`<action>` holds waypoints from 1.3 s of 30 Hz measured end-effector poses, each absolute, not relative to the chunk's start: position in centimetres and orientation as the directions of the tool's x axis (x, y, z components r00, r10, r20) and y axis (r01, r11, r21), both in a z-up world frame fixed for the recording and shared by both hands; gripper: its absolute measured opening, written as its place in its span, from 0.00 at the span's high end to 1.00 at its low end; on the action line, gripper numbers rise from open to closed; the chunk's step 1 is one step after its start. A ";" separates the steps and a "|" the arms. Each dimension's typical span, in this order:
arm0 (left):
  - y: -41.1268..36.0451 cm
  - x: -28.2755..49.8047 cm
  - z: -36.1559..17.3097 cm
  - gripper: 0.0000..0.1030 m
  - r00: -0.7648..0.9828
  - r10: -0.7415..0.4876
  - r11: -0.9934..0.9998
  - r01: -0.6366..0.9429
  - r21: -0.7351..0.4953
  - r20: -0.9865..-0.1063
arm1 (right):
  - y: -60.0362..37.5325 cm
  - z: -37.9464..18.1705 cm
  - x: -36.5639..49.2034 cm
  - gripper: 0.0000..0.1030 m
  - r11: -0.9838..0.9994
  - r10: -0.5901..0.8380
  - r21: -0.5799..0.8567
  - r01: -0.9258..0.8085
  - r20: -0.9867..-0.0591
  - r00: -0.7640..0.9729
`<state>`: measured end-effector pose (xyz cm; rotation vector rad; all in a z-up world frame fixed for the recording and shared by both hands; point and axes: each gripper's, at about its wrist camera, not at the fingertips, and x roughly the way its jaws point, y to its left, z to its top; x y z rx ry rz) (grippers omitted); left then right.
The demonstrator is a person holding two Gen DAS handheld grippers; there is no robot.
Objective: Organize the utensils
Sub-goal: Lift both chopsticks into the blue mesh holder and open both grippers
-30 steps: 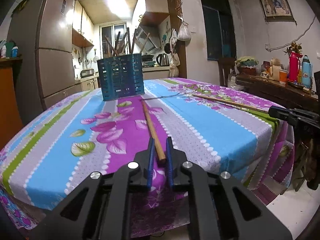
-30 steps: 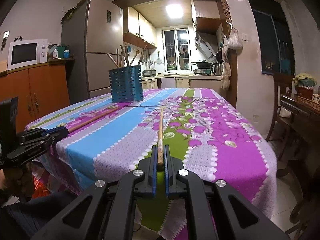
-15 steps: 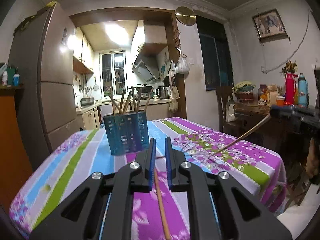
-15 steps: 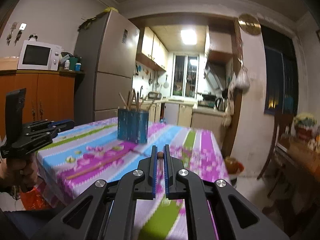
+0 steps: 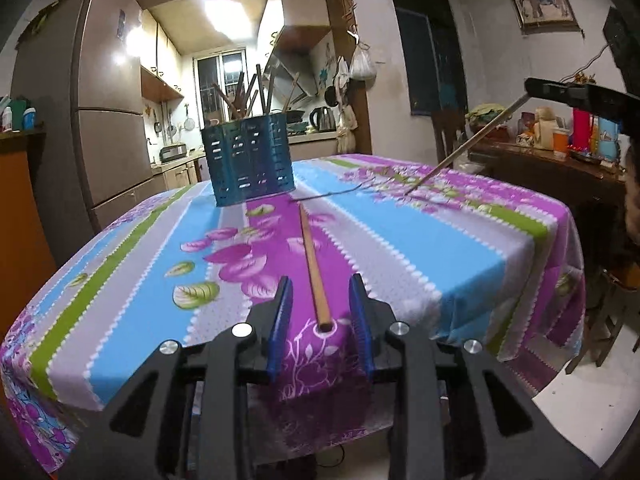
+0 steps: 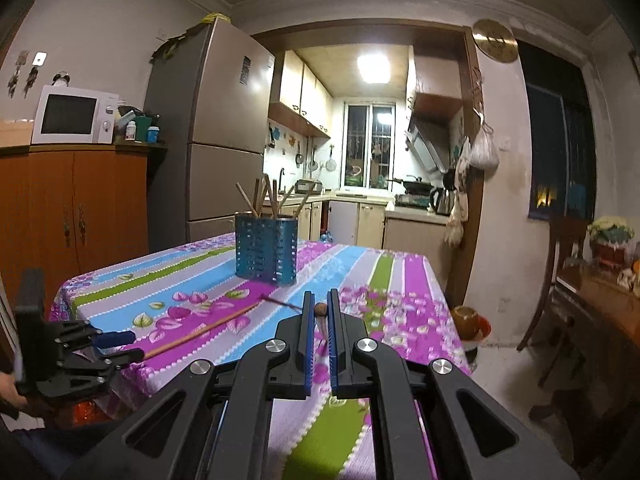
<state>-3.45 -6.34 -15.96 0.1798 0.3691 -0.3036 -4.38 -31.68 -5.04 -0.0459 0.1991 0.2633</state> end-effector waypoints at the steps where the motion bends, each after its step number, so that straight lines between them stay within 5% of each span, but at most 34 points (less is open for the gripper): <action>1: -6.4 -3.2 -16.2 0.73 0.885 -0.260 0.939 0.325 0.113 -0.387 | -31.6 -5.3 -4.4 0.93 0.964 0.255 -0.016 -0.264 -0.206 0.945; 12: -6.6 -3.2 -16.9 0.95 0.893 -0.269 0.936 0.331 0.119 -0.362 | -31.0 -6.8 -4.8 0.93 0.963 0.261 -0.004 -0.268 -0.215 0.941; 17: -6.3 -3.0 -15.9 0.95 0.897 -0.262 0.939 0.322 0.119 -0.355 | -30.9 -6.3 -4.9 0.93 0.963 0.260 -0.017 -0.269 -0.202 0.944; 30: -6.9 -2.3 -6.9 0.95 0.943 -0.294 0.933 0.319 0.168 -0.157 | -30.6 -2.5 -4.4 0.93 0.959 0.268 -0.059 -0.278 -0.142 0.953; 39: -7.6 2.5 -2.9 0.95 0.935 -0.319 0.931 0.340 0.133 -0.154 | -31.1 0.3 -0.5 0.93 0.952 0.296 -0.028 -0.305 -0.165 0.941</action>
